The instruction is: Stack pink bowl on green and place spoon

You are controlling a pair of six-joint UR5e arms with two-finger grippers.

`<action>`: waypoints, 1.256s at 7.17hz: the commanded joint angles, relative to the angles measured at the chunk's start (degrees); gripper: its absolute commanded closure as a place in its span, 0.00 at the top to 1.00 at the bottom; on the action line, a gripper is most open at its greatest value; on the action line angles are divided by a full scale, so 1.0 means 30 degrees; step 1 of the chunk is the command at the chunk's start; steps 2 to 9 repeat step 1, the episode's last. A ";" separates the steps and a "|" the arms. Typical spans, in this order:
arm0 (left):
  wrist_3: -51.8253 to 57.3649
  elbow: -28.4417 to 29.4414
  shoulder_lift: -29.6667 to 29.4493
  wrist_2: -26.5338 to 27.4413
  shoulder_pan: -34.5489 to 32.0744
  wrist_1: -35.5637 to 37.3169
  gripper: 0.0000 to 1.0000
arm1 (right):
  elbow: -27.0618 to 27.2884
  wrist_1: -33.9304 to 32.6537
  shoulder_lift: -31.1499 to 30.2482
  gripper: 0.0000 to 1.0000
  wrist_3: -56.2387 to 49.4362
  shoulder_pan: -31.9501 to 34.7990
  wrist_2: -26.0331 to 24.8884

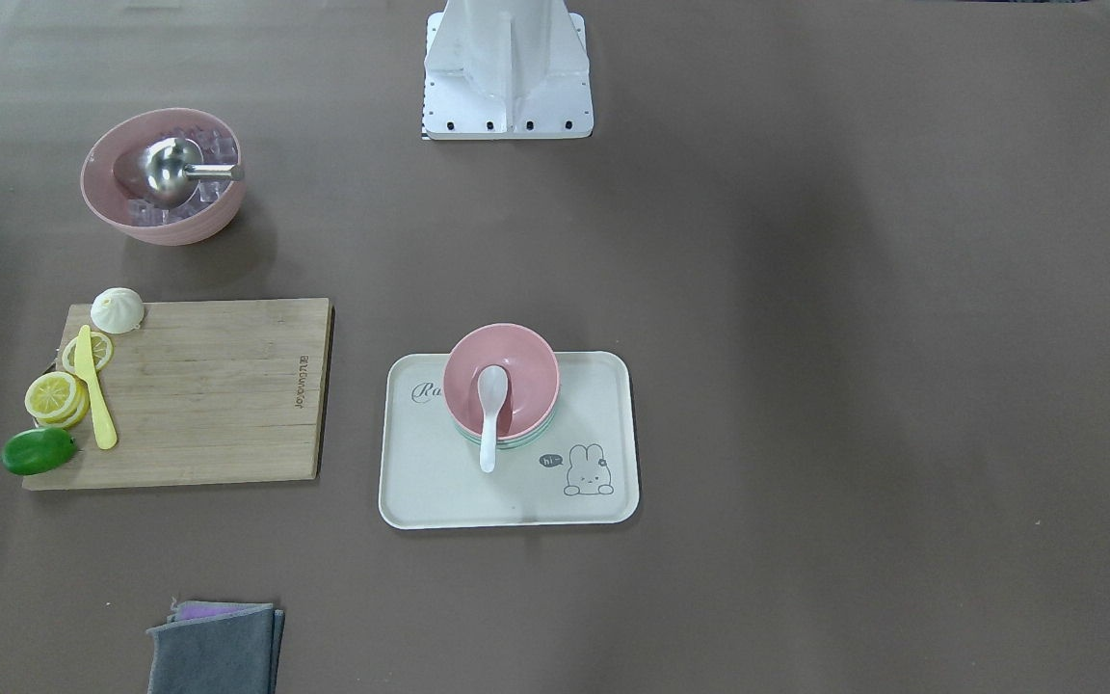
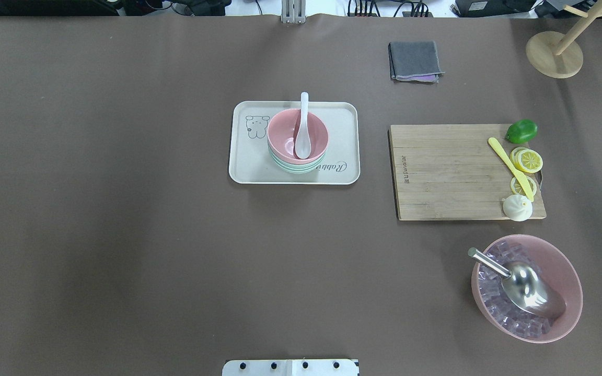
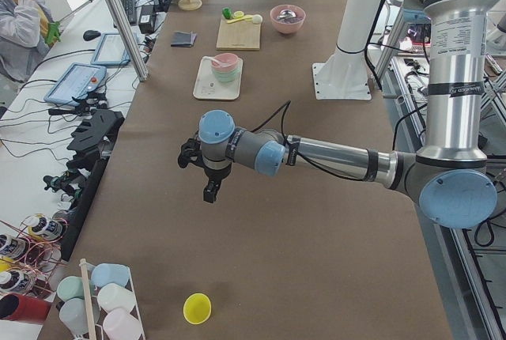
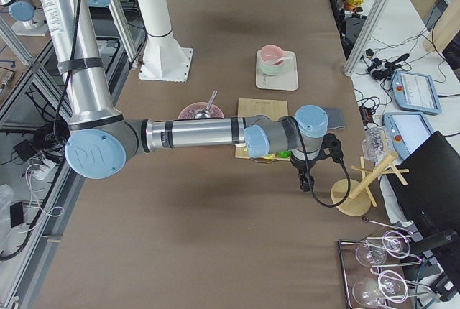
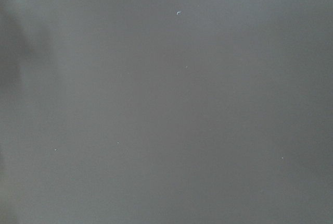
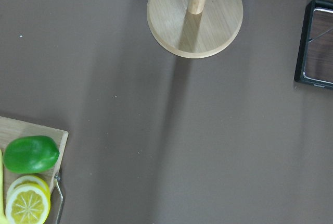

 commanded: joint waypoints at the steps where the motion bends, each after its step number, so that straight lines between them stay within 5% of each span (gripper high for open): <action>1: 0.0067 -0.0408 0.0607 -0.0065 0.0013 -0.0548 0.98 | 0.0523 0.0251 -0.0689 1.00 -0.0321 0.0002 0.0192; 9: 0.0067 -0.0408 0.0607 -0.0065 0.0013 -0.0548 0.98 | 0.0523 0.0251 -0.0689 1.00 -0.0321 0.0002 0.0192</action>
